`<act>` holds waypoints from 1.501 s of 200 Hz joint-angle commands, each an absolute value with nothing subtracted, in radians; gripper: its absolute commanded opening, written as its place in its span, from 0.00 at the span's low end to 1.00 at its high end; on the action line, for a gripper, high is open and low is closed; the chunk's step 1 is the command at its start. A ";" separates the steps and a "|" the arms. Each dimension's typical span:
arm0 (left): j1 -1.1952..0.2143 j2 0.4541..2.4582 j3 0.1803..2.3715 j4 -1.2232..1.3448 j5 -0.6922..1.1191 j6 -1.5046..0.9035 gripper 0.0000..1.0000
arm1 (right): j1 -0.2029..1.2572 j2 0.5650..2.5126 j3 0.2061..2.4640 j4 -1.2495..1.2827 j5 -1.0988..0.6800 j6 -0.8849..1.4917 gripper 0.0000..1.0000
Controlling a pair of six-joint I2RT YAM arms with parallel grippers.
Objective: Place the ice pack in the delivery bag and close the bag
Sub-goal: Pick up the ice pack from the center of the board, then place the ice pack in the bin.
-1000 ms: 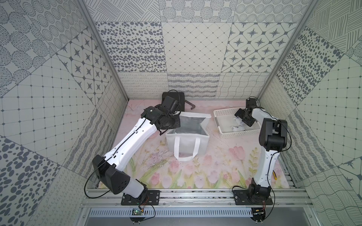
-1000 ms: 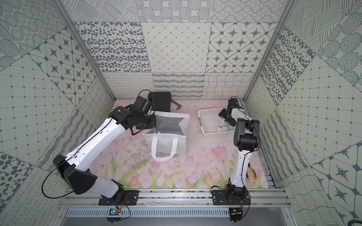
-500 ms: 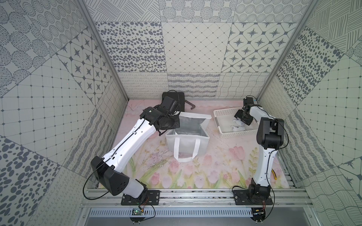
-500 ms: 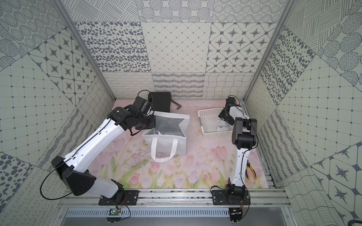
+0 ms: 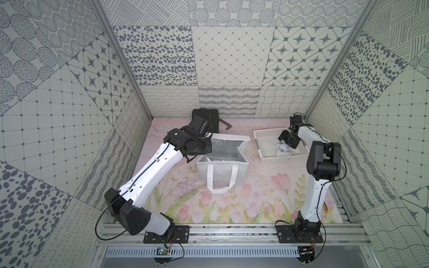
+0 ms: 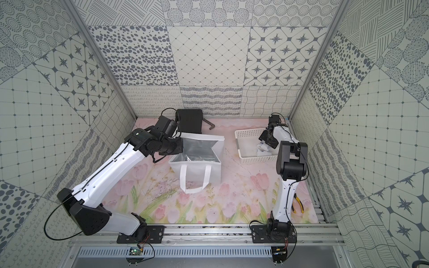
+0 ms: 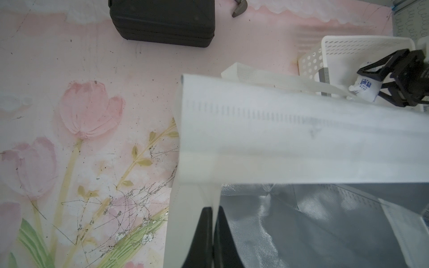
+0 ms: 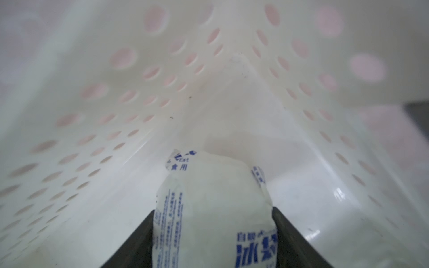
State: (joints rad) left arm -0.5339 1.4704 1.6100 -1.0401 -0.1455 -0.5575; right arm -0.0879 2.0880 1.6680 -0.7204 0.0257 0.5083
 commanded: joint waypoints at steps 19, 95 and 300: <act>-0.526 1.458 1.605 -1.036 -0.144 -0.551 0.00 | -0.079 1.810 1.642 -0.673 -0.099 0.454 0.44; -0.526 1.475 1.619 -1.028 -0.135 -0.528 0.00 | 0.170 1.549 1.692 -0.599 -0.322 0.237 0.45; -0.525 1.472 1.658 -1.049 -0.127 -0.509 0.00 | 0.774 1.791 1.620 -0.690 -0.247 -0.281 0.43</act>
State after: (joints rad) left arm -0.5339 1.4727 1.6413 -1.0439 -0.1398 -0.5316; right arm 0.7662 1.7531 1.6161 -0.7002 -0.3115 -0.2253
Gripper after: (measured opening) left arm 0.056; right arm 0.713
